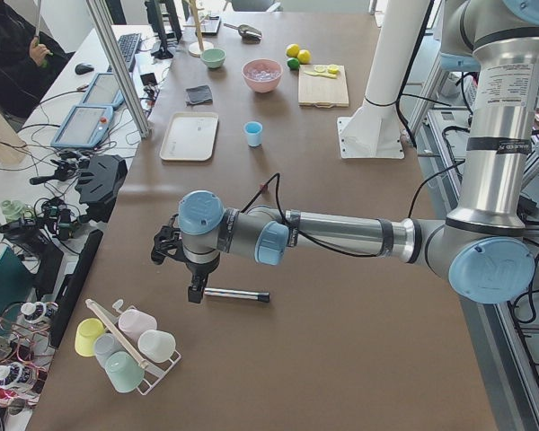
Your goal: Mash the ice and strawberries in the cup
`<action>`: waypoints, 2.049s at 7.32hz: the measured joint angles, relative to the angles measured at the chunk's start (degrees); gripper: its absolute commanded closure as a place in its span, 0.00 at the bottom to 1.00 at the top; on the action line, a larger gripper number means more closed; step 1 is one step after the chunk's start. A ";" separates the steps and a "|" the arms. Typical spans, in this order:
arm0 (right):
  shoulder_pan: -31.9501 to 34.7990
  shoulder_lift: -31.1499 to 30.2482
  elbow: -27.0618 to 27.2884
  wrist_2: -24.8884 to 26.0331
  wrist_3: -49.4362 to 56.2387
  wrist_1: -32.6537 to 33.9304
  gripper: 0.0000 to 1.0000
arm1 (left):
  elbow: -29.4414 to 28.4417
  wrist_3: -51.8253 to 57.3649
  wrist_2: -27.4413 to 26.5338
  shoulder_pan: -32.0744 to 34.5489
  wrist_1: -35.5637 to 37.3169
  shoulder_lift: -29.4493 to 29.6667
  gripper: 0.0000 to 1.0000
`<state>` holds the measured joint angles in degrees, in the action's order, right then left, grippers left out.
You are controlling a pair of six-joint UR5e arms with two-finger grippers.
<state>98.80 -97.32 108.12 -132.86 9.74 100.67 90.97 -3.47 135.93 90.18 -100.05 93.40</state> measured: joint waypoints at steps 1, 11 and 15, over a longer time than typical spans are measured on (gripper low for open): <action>-1.67 2.22 0.19 -0.38 -0.19 2.46 0.00 | -0.03 -0.18 0.03 0.00 -0.06 -0.21 0.02; -32.45 15.26 10.15 2.33 -37.88 -9.96 0.02 | -1.67 -1.84 0.32 0.23 -0.31 -0.42 0.02; -44.21 20.14 5.29 13.31 -45.67 -10.32 0.08 | -1.13 -1.97 0.54 0.18 -0.31 -0.09 0.02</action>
<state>54.60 -77.18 113.41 -119.56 -35.93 90.35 89.84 -5.45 136.46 90.36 -100.36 93.31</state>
